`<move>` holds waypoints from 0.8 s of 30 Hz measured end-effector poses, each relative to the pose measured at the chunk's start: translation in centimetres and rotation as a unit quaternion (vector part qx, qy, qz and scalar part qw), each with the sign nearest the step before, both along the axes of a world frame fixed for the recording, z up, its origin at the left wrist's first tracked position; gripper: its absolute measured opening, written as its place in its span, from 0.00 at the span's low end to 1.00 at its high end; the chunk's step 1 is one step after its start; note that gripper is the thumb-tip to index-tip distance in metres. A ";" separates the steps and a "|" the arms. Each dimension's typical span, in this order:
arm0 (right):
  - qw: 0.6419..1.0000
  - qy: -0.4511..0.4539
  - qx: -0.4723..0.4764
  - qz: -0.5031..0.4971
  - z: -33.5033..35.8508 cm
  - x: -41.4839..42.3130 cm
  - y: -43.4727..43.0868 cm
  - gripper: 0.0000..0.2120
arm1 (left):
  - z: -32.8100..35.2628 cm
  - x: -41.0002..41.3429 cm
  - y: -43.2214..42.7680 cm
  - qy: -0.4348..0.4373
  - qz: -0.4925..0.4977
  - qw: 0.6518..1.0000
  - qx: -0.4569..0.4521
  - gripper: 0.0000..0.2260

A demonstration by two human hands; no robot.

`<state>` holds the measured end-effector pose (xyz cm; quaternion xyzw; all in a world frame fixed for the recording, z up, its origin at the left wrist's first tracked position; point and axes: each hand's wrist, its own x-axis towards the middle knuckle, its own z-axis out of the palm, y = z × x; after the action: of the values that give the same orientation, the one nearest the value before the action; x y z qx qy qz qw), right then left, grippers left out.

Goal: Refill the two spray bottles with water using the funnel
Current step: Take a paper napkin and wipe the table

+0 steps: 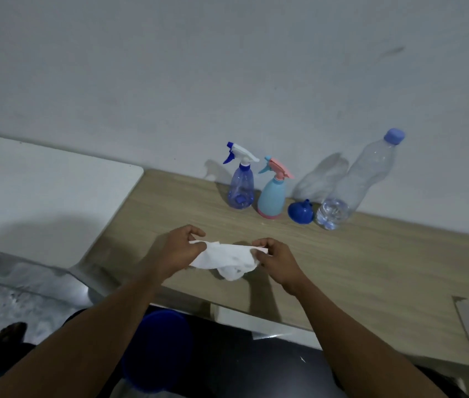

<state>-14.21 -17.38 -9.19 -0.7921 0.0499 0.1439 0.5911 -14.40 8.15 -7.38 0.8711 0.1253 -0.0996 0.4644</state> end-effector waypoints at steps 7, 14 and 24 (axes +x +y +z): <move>0.990 0.014 0.067 -0.121 1.3 0.2 -3.9 0.19 | 1.5 0.9 -4.8 0.016 0.090 0.971 -0.223 0.16; 0.964 -0.031 0.069 -0.254 1.9 -2.3 -11.0 0.13 | 1.7 0.4 -11.7 0.047 0.073 0.961 -0.264 0.19; 0.938 -0.046 0.101 -0.328 4.7 -9.7 -27.2 0.07 | 3.6 -2.6 -28.9 0.003 0.029 0.976 -0.216 0.10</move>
<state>-23.93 -44.61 -4.46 -0.6738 0.2650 -0.0898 0.6839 -16.99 -20.71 -3.78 0.7460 0.1272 -0.1134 0.6438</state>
